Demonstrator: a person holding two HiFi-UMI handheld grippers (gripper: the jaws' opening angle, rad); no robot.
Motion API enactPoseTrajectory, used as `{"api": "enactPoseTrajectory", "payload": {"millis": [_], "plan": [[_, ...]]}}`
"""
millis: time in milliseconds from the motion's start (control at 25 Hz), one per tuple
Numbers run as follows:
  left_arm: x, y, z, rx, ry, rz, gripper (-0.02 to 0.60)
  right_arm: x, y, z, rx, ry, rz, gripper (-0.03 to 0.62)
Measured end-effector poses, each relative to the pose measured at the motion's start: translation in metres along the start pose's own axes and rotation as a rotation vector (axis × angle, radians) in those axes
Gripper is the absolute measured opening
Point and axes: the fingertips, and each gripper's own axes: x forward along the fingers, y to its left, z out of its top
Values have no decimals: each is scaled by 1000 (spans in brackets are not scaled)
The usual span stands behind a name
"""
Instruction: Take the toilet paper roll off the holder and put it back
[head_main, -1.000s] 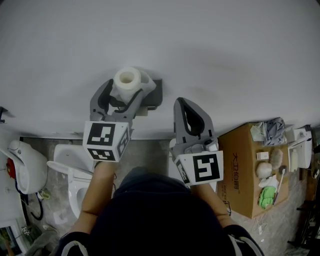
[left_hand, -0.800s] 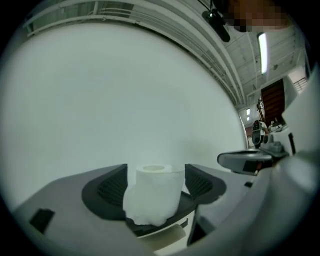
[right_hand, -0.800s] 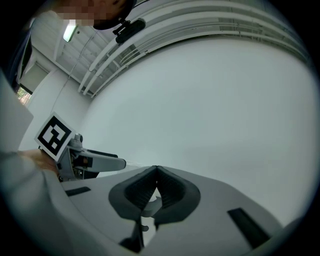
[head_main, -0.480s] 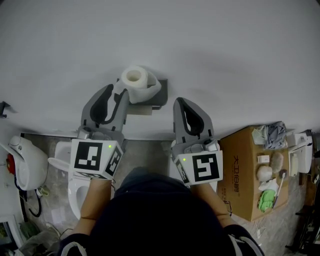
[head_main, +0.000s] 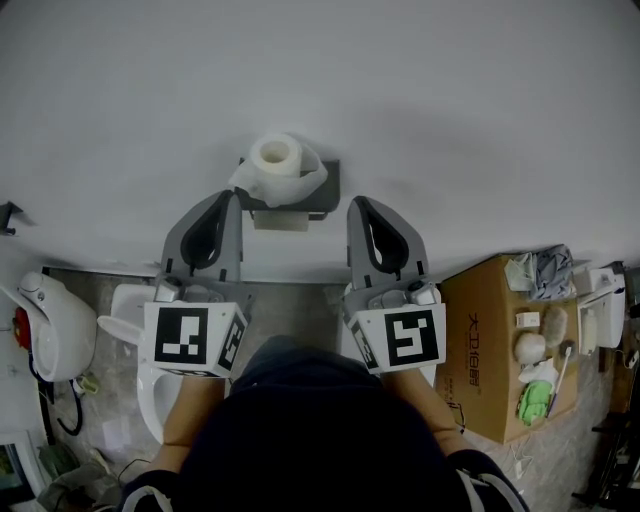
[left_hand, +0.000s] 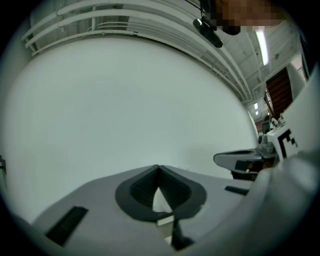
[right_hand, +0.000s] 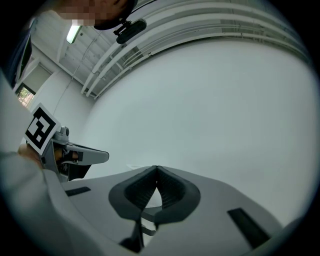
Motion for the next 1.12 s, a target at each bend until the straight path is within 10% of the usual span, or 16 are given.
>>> {"api": "enactPoseTrajectory", "payload": {"millis": [1120], "plan": [[-12,0,7,10,-38,-4,0,-3,8,2,1,7,10,15]]}}
